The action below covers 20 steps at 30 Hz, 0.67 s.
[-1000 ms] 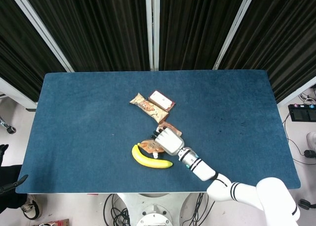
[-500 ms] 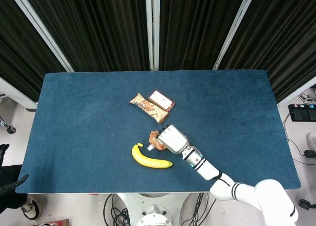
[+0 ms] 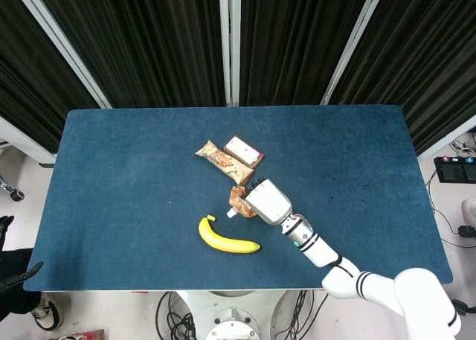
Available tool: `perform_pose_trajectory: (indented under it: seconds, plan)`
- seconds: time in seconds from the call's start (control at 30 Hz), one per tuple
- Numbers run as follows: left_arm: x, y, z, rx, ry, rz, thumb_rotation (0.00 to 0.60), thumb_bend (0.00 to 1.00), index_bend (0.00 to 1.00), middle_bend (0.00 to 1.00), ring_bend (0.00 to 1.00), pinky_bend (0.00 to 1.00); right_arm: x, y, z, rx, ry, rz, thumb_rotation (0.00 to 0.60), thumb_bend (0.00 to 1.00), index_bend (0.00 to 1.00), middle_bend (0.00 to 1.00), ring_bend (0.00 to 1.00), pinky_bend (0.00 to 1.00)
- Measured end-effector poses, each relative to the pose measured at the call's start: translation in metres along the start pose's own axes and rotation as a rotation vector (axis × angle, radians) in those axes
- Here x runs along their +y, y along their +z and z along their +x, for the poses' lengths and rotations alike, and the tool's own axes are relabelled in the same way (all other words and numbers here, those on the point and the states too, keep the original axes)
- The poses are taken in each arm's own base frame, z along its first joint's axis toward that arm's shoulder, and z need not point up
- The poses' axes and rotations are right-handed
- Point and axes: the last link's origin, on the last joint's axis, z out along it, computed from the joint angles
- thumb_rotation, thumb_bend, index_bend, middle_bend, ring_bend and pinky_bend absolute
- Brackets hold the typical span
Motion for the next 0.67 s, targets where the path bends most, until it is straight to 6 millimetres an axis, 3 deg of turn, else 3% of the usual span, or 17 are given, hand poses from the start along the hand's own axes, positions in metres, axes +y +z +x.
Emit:
perform_pose_trajectory:
  seconds: [0.23, 0.5, 0.67]
  plan:
    - [0.002, -0.001, 0.002, 0.005, 0.000, -0.004, 0.432, 0.09, 0.11, 0.09, 0.11, 0.21, 0.010, 0.009, 0.033, 0.093, -0.012, -0.013, 0.600, 0.53, 0.91, 0.71, 0.68, 0.74]
    - [0.005, -0.001, 0.005, 0.012, 0.000, -0.011, 0.433, 0.09, 0.11, 0.09, 0.11, 0.21, 0.022, 0.017, 0.097, 0.292, 0.002, -0.038, 0.600, 0.53, 0.91, 0.73, 0.68, 0.74]
    - [0.004, -0.001, 0.006, 0.012, 0.003, -0.008, 0.435, 0.09, 0.11, 0.09, 0.11, 0.21, 0.027, 0.021, 0.112, 0.375, 0.019, -0.051, 0.600, 0.53, 0.91, 0.73, 0.68, 0.74]
